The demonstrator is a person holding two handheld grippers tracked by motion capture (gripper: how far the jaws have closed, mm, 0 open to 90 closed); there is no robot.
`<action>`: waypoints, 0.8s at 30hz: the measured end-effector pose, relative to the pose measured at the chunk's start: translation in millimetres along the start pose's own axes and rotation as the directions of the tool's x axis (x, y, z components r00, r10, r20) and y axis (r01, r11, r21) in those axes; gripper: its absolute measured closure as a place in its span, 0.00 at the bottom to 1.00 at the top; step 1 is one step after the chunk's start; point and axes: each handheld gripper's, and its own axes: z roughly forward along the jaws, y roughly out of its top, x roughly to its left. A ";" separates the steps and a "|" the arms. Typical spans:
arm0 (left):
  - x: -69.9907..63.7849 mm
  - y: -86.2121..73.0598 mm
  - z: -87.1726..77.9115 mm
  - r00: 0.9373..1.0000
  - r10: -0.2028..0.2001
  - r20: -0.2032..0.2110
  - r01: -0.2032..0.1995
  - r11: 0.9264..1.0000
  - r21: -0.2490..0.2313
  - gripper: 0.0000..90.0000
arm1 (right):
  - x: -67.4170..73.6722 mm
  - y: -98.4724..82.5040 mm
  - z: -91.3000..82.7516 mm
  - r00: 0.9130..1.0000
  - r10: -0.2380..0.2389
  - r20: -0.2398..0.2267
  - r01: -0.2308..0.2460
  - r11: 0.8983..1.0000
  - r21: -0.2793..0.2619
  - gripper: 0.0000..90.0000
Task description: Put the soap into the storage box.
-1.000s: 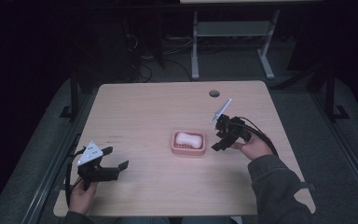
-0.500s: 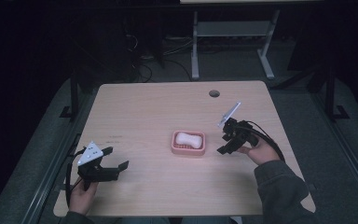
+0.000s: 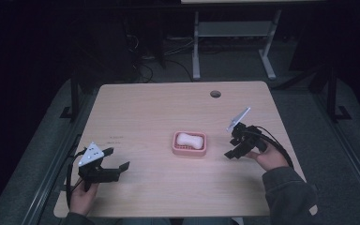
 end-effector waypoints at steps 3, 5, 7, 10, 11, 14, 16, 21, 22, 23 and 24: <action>-0.1 -0.2 0.1 1.000 -0.002 0.000 0.002 1.000 0.000 0.16 | 0.3 -2.7 -0.8 1.000 0.004 0.000 -0.004 1.000 -0.003 0.42; 0.0 -0.2 -0.1 1.000 -0.001 0.000 0.001 1.000 0.000 0.16 | 0.6 -5.0 -0.6 1.000 0.003 -0.002 -0.003 1.000 -0.004 0.42; 0.0 -0.2 -0.1 1.000 -0.001 0.000 0.001 1.000 -0.001 0.16 | 1.4 -7.7 -0.7 1.000 0.007 0.000 -0.007 1.000 -0.004 0.42; -0.2 -0.3 0.1 1.000 0.003 -0.001 -0.003 1.000 0.002 0.16 | 2.4 -12.3 -0.9 1.000 0.010 -0.002 -0.010 1.000 -0.006 0.42; -0.3 -0.3 0.1 1.000 0.002 -0.001 -0.002 1.000 0.001 0.16 | 2.8 -14.0 -1.3 1.000 0.013 -0.003 -0.013 1.000 -0.005 0.42; -0.3 -0.3 0.2 1.000 0.006 -0.001 -0.006 1.000 0.001 0.16 | 3.5 -18.6 -2.3 1.000 0.021 -0.002 -0.021 1.000 -0.007 0.42; -0.6 -0.4 0.5 1.000 0.003 -0.001 -0.003 1.000 0.002 0.16 | 4.2 -21.9 -3.4 1.000 0.024 0.002 -0.024 1.000 -0.013 0.42; -0.8 -0.4 0.4 1.000 0.003 0.000 -0.003 1.000 0.000 0.16 | 4.4 -31.5 -4.3 0.999 0.039 0.002 -0.039 0.999 -0.014 0.42; -0.8 -0.5 0.4 1.000 0.003 0.000 -0.003 1.000 0.000 0.16 | 4.6 -33.4 -4.2 0.999 0.040 0.005 -0.040 0.999 -0.015 0.42; -0.8 -0.5 0.4 1.000 0.002 0.000 -0.002 1.000 0.000 0.16 | 4.8 -35.0 -4.2 0.999 0.039 0.006 -0.039 0.999 -0.015 0.42; -0.9 -0.5 0.4 1.000 0.002 0.000 -0.002 1.000 0.001 0.16 | 5.3 -36.6 -4.3 0.999 0.041 0.007 -0.041 0.999 -0.015 0.42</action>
